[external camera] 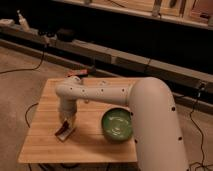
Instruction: Place the pepper on the white sponge
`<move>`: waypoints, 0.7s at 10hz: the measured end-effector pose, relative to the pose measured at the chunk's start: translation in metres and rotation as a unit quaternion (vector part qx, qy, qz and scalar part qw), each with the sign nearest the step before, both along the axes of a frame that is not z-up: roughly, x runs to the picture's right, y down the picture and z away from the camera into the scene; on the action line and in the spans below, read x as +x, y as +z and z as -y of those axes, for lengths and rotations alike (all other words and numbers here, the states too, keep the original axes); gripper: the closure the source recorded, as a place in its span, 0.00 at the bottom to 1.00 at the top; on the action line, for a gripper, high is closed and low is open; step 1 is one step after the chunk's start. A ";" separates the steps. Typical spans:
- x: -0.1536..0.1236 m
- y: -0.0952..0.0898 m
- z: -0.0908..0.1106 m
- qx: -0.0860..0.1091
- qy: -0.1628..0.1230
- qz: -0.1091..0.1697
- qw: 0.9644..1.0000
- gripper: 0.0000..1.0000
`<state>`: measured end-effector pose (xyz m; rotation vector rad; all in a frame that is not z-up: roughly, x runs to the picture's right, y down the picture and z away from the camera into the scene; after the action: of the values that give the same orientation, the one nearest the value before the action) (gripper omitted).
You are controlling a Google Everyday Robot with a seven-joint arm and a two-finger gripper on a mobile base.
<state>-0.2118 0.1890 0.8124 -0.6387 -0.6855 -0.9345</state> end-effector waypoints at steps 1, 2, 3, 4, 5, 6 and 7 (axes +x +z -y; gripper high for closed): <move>0.001 -0.001 -0.002 0.002 -0.001 -0.001 1.000 0.72; 0.002 -0.002 -0.002 0.003 -0.001 -0.003 1.000 0.72; 0.003 -0.003 -0.003 0.002 0.000 -0.003 1.000 0.72; 0.003 -0.004 -0.004 0.001 0.001 -0.002 1.000 0.71; 0.001 -0.005 -0.005 -0.002 0.000 0.001 1.000 0.66; -0.001 -0.006 -0.006 -0.004 -0.002 0.005 1.000 0.56; -0.001 -0.007 -0.007 -0.007 -0.002 0.008 1.000 0.44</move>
<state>-0.2129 0.1959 0.8057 -0.6458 -0.7051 -0.9410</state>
